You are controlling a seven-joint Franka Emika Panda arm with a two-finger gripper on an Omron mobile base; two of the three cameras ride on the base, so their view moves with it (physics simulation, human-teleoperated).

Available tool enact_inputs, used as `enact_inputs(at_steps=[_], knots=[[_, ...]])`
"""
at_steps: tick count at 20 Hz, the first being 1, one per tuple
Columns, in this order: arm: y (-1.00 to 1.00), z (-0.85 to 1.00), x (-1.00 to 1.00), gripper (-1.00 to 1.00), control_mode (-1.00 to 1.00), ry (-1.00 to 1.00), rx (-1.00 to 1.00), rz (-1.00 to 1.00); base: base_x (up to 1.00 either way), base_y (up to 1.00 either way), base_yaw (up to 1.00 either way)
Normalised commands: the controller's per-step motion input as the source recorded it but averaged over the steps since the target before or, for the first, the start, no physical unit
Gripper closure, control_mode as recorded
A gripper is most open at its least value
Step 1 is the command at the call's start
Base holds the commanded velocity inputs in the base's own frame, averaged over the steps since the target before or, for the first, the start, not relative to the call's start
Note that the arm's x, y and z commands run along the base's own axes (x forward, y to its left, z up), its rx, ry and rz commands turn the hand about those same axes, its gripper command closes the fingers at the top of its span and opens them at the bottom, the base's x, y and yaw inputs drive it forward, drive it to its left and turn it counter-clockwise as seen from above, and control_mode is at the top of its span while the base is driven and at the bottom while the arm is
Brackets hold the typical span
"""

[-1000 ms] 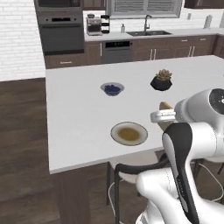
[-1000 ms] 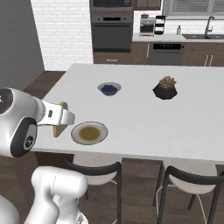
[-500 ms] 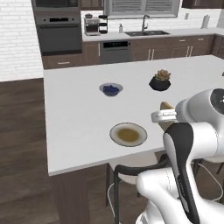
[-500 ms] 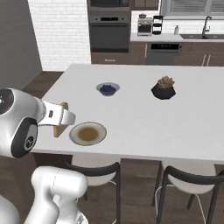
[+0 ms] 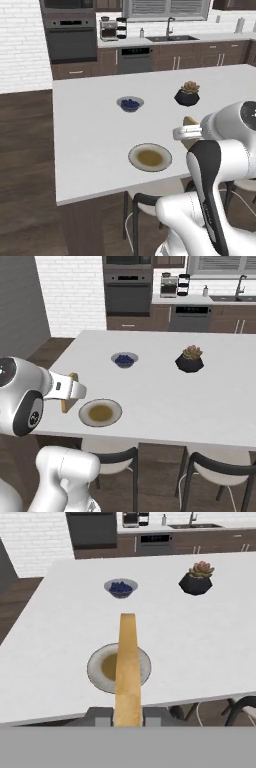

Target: Start the toaster. Once the lever pops up, take the bread to the plate on the dining counter.

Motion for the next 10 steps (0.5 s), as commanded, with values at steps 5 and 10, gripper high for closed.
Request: enact_inputs(at_steps=[5, 10], knots=[[0.00, 0.00, 0.00, 1.00, 1.00, 0.00, 0.00, 0.00, 0.14, 0.04, 0.08], [0.00, 0.00, 0.00, 1.00, 1.00, 0.00, 0.00, 0.00, 0.13, 0.06, 0.06]])
